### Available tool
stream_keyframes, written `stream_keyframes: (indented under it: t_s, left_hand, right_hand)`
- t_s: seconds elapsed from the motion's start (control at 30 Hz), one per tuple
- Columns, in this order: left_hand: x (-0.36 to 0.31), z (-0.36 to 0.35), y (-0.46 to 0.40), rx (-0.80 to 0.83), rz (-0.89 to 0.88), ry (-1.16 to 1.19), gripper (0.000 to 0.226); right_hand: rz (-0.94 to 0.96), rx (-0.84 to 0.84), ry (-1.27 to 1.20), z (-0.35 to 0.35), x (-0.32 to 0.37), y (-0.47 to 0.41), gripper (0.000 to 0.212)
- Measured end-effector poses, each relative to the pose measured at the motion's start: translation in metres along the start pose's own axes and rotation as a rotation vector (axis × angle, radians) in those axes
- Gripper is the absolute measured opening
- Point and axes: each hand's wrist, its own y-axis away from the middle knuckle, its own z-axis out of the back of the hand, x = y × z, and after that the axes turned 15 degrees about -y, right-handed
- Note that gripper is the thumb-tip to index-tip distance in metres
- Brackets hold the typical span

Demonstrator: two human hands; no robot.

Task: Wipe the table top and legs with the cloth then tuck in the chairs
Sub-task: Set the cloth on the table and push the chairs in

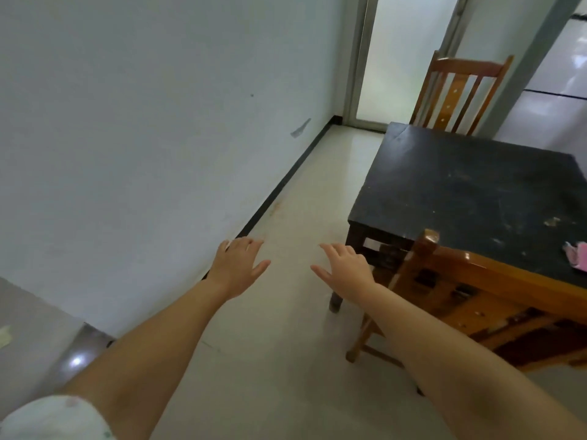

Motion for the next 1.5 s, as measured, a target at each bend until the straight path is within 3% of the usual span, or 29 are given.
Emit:
stream_keyframes:
  t_s: [0.27, 0.83, 1.23, 1.5]
  left_hand:
    - [0.034, -0.036, -0.089, 0.082, -0.100, -0.056, 0.064]
    - [0.120, -0.086, -0.398, 0.165, -0.169, -0.010, 0.056]
    - [0.176, -0.087, -0.701, 0.127, -0.471, -0.083, 0.059]
    - [0.108, -0.070, -0.888, 0.069, -0.704, -0.069, 0.059]
  right_hand:
    - [-0.110, -0.008, 0.062, -0.020, 0.008, -0.094, 0.061]
    - [-0.234, 0.105, 0.057, 0.010, -0.043, -0.391, 0.060]
    - [-0.536, -0.089, -0.049, 0.062, -0.094, -0.625, 0.059]
    - [-0.691, -0.238, -0.046, 0.133, -0.187, -0.728, 0.059]
